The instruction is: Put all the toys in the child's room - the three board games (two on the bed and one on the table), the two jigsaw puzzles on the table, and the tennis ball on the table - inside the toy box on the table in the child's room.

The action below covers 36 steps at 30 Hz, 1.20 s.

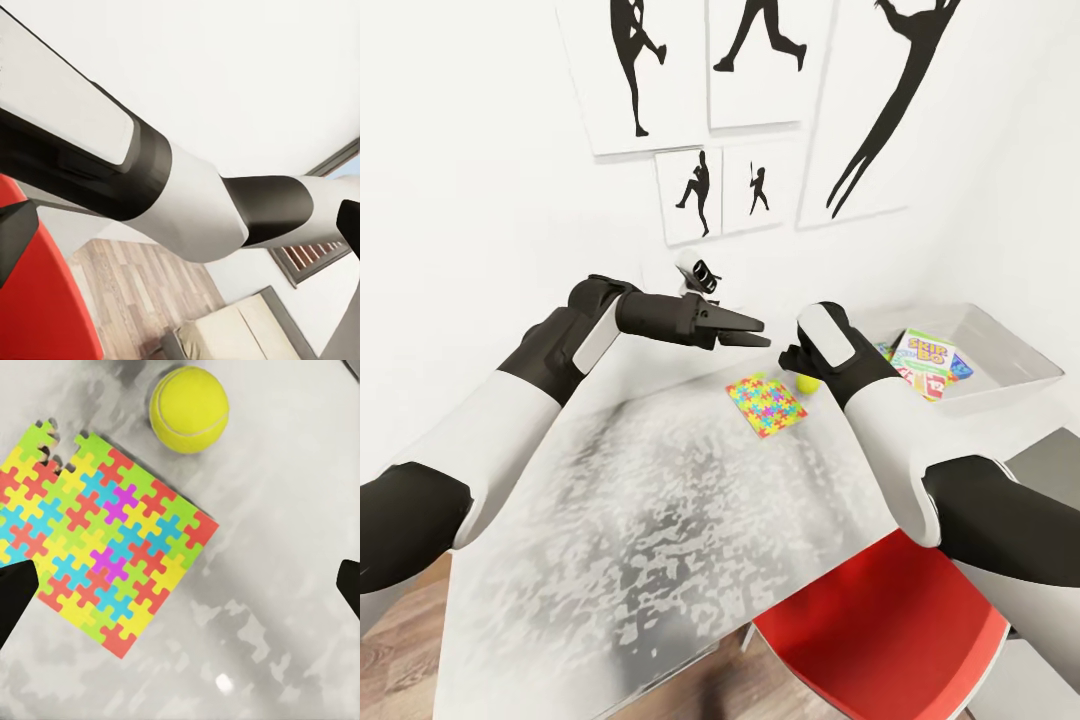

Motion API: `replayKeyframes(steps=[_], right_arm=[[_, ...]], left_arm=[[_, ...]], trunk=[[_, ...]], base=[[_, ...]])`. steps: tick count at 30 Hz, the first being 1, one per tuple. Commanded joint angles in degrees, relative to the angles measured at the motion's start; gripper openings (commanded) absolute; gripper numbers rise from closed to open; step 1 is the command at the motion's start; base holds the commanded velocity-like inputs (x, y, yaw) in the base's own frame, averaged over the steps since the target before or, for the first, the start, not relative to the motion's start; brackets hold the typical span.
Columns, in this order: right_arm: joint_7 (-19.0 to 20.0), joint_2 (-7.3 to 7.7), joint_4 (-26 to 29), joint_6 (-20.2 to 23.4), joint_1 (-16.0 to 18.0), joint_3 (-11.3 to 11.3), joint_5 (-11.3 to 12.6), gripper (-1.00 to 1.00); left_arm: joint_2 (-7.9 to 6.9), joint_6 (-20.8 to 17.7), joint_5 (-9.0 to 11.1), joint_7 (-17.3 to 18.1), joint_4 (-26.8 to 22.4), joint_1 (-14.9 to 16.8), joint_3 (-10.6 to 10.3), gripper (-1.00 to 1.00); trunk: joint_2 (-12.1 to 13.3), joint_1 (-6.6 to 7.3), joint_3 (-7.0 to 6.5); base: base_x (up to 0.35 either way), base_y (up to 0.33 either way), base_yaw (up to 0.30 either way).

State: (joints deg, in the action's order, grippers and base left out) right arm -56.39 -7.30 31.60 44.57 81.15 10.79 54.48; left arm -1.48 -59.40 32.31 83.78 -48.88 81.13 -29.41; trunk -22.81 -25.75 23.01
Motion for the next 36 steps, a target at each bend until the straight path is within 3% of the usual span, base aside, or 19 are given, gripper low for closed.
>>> replayKeyframes(steps=[1,12,21,36], right_arm=[[-0.45,0.02,0.04,0.31,0.06,0.29,0.45,1.0],[-0.48,0.16,-0.01,0.27,0.06,0.3,0.45,1.0],[-0.48,2.03,-0.05,0.26,-0.02,0.29,0.51,1.0],[-0.48,1.65,0.04,0.26,-0.02,0.2,0.54,1.0]], left_arm=[[-0.03,-0.6,0.08,0.24,0.01,0.08,-0.16,1.0],[-0.09,-0.6,0.14,0.24,0.01,0.08,-0.1,1.0],[-0.1,-0.6,0.16,0.24,0.01,0.08,-0.16,1.0],[-0.2,-0.6,0.2,0.33,0.0,0.08,-0.12,1.0]], trunk=[[-0.11,-0.03,0.1],[-0.11,-0.03,0.12],[-0.11,-0.03,0.56],[-0.11,-0.03,1.92]], base=[[0.0,0.0,0.0],[0.0,0.0,0.0],[0.0,0.0,0.0],[0.0,0.0,0.0]])
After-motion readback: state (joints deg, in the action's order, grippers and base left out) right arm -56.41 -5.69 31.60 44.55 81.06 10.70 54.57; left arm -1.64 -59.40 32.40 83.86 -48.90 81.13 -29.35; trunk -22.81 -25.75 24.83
